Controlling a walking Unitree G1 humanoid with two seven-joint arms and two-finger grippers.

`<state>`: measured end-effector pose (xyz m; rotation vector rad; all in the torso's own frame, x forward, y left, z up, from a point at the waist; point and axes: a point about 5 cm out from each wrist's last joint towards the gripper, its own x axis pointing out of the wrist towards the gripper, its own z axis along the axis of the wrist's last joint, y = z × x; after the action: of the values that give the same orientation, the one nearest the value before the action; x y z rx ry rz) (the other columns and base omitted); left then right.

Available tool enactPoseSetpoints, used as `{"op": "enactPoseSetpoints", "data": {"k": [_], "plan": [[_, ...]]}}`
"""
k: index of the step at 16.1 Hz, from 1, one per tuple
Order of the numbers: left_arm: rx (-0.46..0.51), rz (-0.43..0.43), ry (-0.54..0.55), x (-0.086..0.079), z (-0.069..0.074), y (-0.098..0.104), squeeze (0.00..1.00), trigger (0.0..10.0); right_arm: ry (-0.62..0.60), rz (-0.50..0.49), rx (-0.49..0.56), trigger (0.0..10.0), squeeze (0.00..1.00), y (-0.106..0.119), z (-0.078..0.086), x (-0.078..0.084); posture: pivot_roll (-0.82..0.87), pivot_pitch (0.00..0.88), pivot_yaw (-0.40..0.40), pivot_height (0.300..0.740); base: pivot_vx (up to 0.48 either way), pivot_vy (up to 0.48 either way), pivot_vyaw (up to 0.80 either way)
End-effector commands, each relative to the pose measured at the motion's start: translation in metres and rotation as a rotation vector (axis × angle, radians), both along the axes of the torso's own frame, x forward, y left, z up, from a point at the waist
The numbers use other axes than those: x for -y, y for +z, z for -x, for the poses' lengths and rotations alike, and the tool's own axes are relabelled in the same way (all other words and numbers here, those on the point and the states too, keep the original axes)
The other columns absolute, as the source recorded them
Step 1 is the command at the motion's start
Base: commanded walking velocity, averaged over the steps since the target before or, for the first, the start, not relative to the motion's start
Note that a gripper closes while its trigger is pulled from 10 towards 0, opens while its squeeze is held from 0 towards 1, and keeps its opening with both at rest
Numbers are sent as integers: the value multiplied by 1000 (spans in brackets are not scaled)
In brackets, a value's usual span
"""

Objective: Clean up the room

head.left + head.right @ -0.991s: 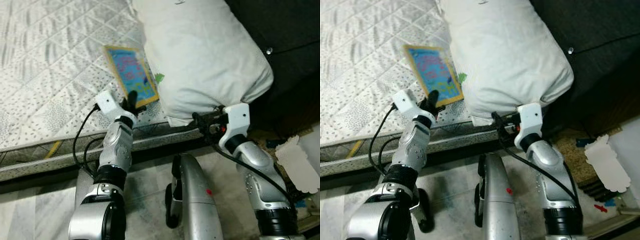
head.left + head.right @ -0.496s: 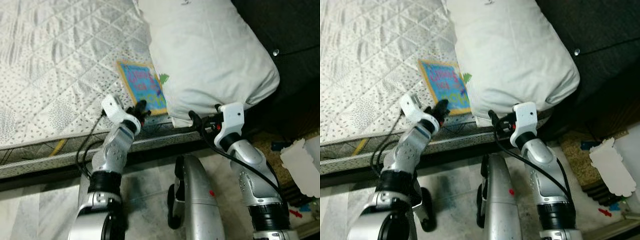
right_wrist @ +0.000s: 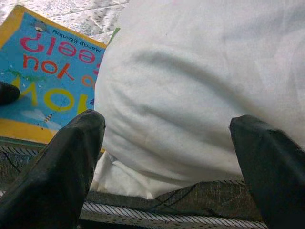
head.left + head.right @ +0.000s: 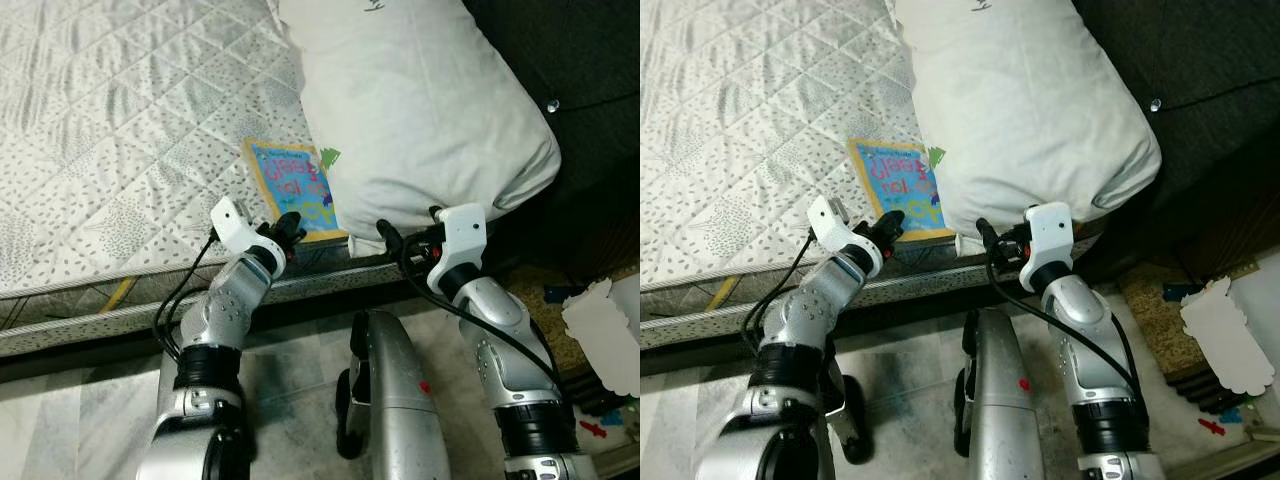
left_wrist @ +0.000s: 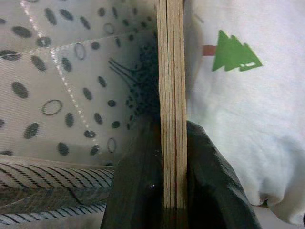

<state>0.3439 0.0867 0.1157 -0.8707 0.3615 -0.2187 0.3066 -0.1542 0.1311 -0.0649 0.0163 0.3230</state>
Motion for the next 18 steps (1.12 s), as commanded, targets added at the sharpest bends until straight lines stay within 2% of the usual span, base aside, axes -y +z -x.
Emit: {"op": "enactPoseSetpoints", "data": {"k": [1, 3, 8, 12, 13, 16, 17, 18], "plan": [[-49, -17, -16, 0, 2, -9, 1000, 10000, -13, 2, -16, 10000, 0, -5, 2, 3, -188, 228, -77, 546, 0, 0, 0], [-42, -71, 66, -32, -9, -7, 1000, 10000, -13, 3, -13, 10000, 0, -5, 1, 4, -187, 223, -78, 546, 0, 0, 0], [-48, -168, 165, -79, -18, -9, 1000, 10000, -13, 2, -8, 10000, 0, -4, -1, 3, -185, 215, -80, 546, 0, 0, 0], [-61, -208, 180, -93, -21, -15, 1000, 10000, -9, 2, -6, 10000, 0, -5, -2, 2, -183, 212, -81, 546, 0, 0, 0], [-54, -240, 199, -99, -22, -15, 1000, 10000, -8, 2, -5, 10000, 0, -5, -3, 1, -182, 211, -81, 546, 0, 0, 0], [32, -425, 255, -109, -25, -2, 1000, 10000, -5, -3, -1, 10000, 0, -4, -5, -1, -163, 199, -76, 546, 0, 0, 0], [120, -544, 319, -108, -23, 11, 1000, 10000, -1, -18, 2, 10000, 0, -4, -8, -6, -146, 193, -73, 546, 0, 0, 0], [172, -581, 334, -104, -20, 15, 1000, 10000, 5, -27, 3, 10000, 0, -5, -9, -10, -137, 191, -70, 546, 0, 0, 0]]}}
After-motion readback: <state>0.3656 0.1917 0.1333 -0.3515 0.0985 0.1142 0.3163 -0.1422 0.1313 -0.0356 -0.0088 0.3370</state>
